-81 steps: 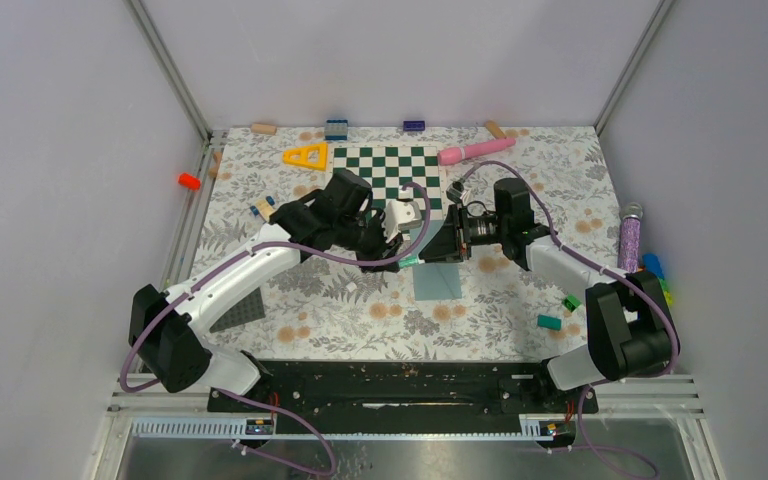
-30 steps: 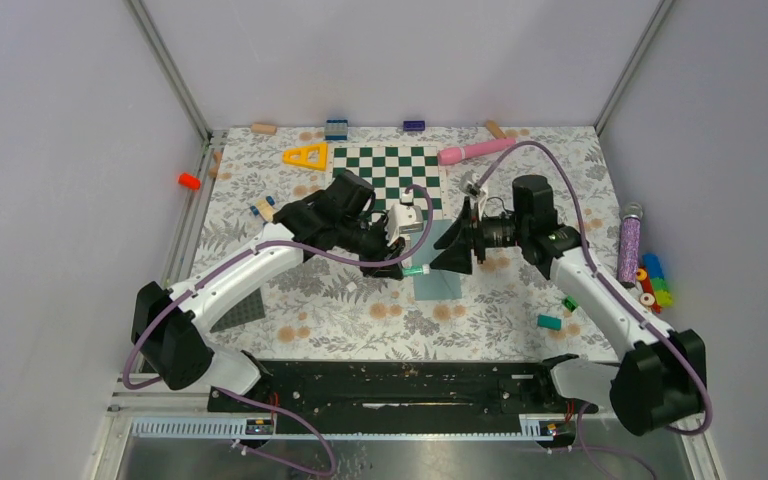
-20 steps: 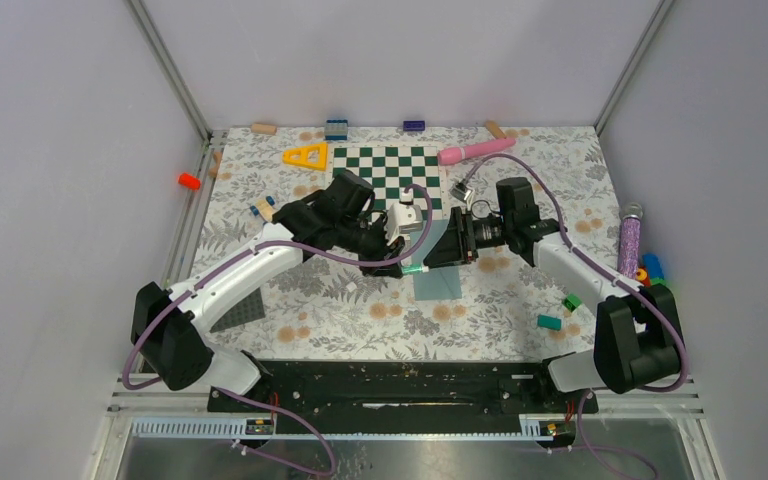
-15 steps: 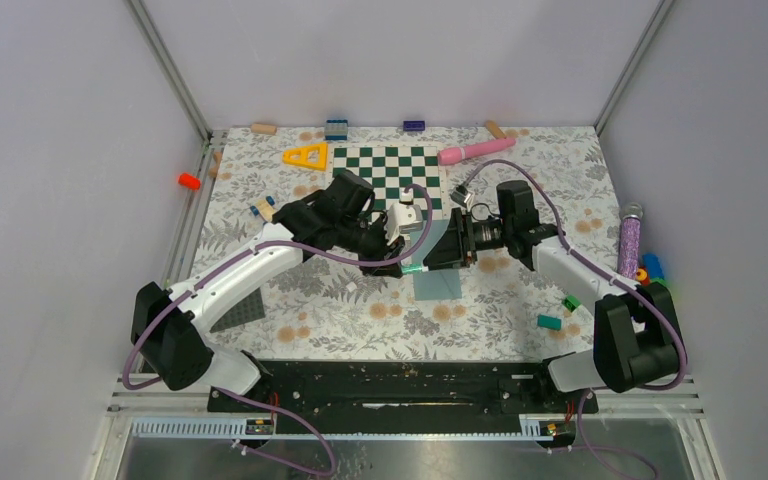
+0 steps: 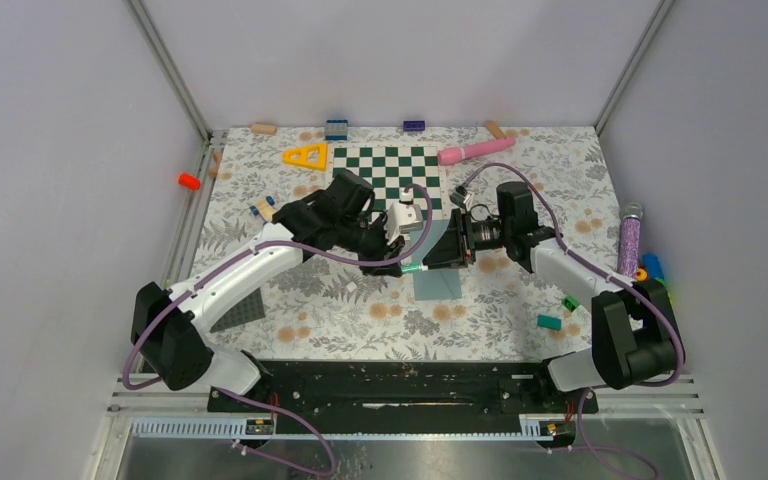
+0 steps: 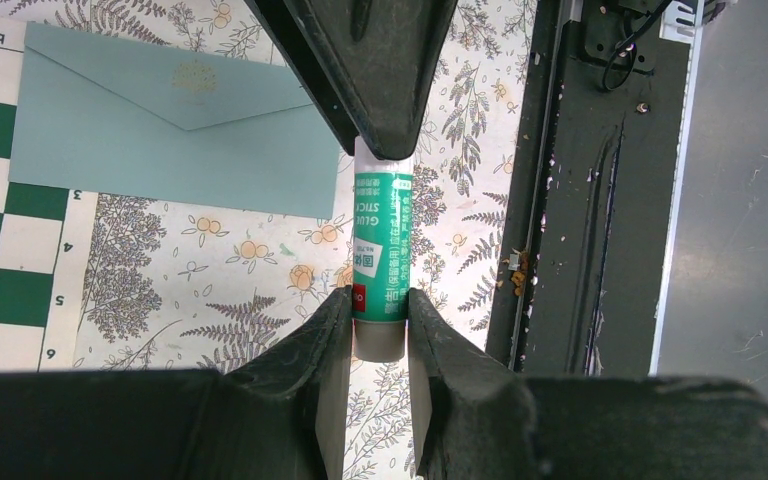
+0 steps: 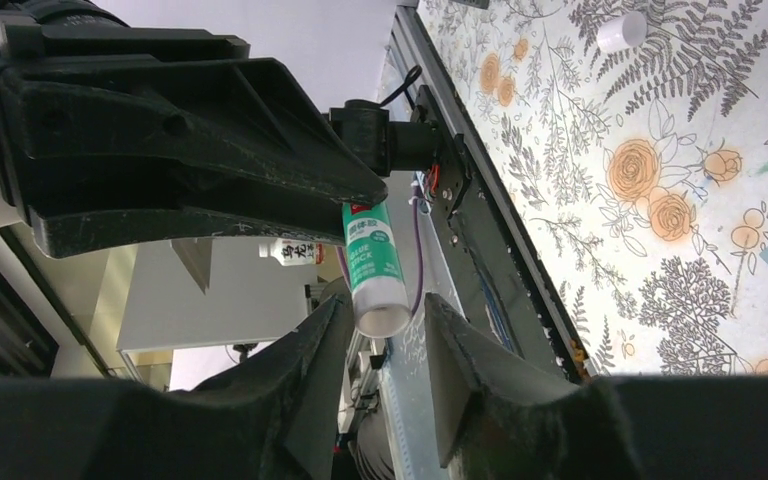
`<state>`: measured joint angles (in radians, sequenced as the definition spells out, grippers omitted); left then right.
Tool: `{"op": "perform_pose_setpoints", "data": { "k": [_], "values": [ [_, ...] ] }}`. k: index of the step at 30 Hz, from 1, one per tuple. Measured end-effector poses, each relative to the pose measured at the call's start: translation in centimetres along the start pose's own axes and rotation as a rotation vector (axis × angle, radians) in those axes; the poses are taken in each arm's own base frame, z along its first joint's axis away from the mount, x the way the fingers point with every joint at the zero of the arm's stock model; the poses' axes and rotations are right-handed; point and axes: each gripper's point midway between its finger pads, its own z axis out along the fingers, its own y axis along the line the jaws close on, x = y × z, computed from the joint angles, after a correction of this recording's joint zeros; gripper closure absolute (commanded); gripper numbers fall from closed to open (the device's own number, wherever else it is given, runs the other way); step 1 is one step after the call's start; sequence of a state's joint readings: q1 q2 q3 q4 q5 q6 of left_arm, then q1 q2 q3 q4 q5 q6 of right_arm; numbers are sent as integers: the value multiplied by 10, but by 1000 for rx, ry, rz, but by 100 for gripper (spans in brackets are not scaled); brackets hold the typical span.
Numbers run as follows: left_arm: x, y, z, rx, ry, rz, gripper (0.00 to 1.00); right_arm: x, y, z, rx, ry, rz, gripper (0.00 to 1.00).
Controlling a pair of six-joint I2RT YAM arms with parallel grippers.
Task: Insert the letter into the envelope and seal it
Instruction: Screw the solid glue.
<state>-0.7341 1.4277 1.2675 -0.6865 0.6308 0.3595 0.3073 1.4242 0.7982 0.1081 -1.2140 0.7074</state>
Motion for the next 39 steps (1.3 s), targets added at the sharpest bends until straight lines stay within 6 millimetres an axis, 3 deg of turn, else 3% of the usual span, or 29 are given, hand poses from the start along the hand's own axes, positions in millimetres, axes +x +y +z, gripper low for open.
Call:
{"op": "perform_pose_setpoints", "data": {
  "k": [7, 12, 18, 27, 34, 39],
  "values": [
    [0, 1, 0, -3, 1, 0, 100, -4, 7, 1, -23, -5, 1, 65],
    [0, 1, 0, -3, 0, 0, 100, -4, 8, 1, -25, -6, 2, 57],
    [0, 1, 0, -4, 1, 0, 100, 0, 4, 2, -16, 3, -4, 57],
    [0, 1, 0, -5, 2, 0, 100, 10, 8, 7, -23, 31, -40, 78],
    [0, 1, 0, -6, 2, 1, 100, 11, 7, 7, -24, 32, -71, 83],
    [0, 1, 0, -5, 2, 6, 100, 12, 5, 6, -24, 39, -190, 81]
  ]
}}
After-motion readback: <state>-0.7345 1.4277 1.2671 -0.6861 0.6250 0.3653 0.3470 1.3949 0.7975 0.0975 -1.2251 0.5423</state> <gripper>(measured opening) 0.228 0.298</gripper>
